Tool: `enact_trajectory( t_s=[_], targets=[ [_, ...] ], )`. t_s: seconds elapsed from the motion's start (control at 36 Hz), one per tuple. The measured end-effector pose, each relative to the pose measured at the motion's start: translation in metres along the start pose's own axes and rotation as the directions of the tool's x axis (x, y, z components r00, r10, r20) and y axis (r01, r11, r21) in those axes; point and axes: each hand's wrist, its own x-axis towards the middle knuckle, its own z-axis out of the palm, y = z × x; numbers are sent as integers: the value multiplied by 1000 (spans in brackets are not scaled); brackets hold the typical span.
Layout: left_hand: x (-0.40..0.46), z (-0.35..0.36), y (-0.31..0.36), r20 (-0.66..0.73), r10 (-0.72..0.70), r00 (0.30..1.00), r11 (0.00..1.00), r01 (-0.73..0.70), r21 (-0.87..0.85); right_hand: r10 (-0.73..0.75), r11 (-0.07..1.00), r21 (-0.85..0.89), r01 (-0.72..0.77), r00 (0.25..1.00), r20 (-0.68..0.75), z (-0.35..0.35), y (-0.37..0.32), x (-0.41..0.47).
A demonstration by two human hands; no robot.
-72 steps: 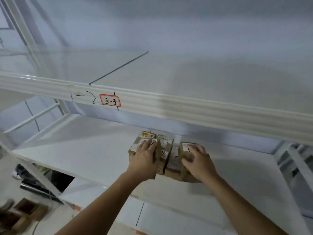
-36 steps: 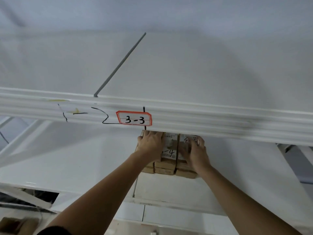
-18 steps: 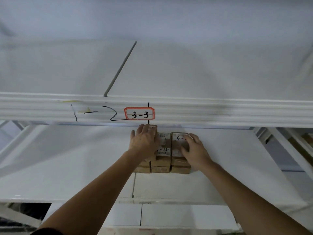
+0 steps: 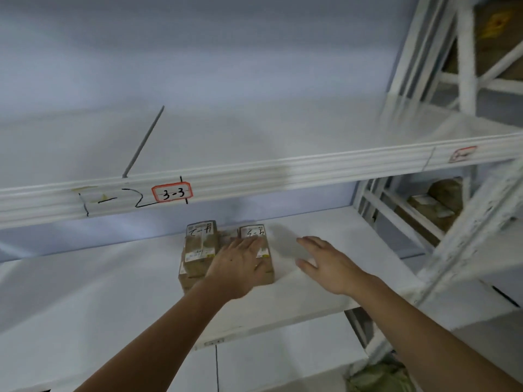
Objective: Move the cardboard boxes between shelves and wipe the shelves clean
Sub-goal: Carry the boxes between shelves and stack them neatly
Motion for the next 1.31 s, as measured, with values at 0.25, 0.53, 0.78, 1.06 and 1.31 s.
enact_trajectory(
  t_s=[0.25,0.53,0.78,1.06,1.31],
  targets=[
    [14,9,142,-17,137,990,991,-137,-7,129,991,-23,-134,983,-131,-59,83,-116],
    [12,40,381,-41,344,938,929,-346,-130,241,967,-23,-252,945,-223,-117,218,-290],
    [21,62,505,-3,459,888,881,-455,-131,380,922,19,-388,892,-246,-142,305,-392],
    [82,91,591,53,507,860,857,-497,-137,477,879,83,-470,858,-191,-171,408,-415],
    [169,103,642,57,478,877,871,-464,-163,470,882,64,-467,861,-194,-216,509,-372]
  ],
)
